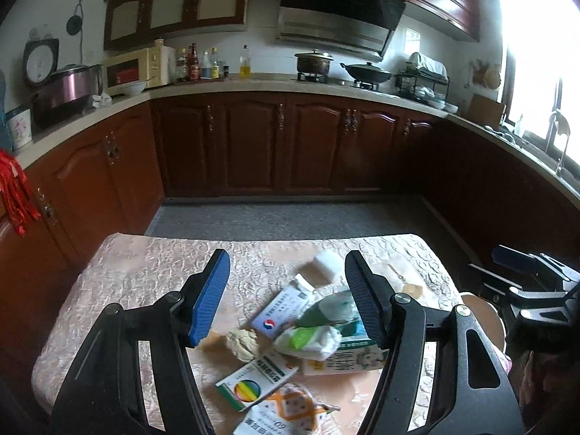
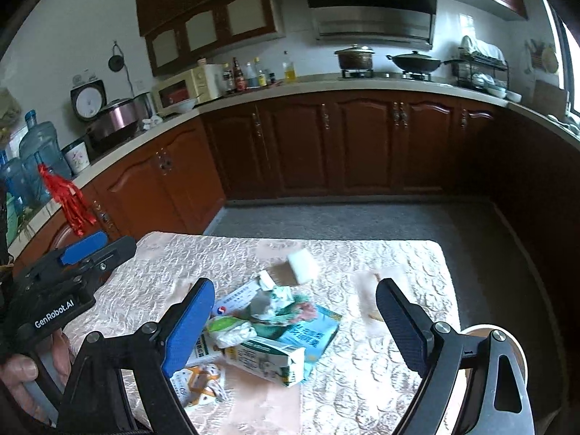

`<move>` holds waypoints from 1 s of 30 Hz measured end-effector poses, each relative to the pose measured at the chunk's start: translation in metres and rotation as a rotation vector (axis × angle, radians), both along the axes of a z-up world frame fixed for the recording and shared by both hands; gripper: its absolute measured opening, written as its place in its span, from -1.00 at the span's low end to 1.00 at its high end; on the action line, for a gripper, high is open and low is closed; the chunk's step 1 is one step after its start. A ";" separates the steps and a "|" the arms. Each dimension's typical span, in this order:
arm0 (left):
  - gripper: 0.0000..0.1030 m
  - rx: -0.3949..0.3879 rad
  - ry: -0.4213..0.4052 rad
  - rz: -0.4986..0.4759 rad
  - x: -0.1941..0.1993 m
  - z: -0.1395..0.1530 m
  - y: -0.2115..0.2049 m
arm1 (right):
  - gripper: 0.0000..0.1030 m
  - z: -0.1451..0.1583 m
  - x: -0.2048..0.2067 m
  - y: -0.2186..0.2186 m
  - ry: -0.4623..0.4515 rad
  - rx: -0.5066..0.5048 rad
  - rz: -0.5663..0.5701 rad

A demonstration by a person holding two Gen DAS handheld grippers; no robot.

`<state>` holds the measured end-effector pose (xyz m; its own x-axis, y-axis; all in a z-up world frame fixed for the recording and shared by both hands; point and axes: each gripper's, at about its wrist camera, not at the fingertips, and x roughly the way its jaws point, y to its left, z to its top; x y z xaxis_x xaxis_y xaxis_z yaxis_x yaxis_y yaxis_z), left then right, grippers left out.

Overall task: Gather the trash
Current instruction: 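Move both open tools back over the trash on the table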

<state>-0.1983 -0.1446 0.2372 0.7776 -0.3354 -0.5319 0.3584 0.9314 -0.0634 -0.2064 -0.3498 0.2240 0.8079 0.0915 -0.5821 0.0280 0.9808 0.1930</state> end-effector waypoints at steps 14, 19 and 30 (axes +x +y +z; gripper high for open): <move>0.28 -0.056 0.137 0.054 0.034 -0.026 0.050 | 0.75 -0.003 0.015 0.004 0.012 0.012 0.037; 0.28 -0.037 0.225 0.047 0.044 -0.060 0.050 | 0.77 -0.020 0.027 0.004 0.054 0.019 0.063; 0.28 -0.019 0.412 0.033 0.085 -0.136 0.043 | 0.64 -0.079 0.076 -0.002 0.190 0.080 0.125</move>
<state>-0.1133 -0.1015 0.1009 0.5115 -0.3267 -0.7947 0.2697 0.9392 -0.2126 -0.1306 -0.3519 0.1452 0.6638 0.2361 -0.7097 -0.0498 0.9607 0.2731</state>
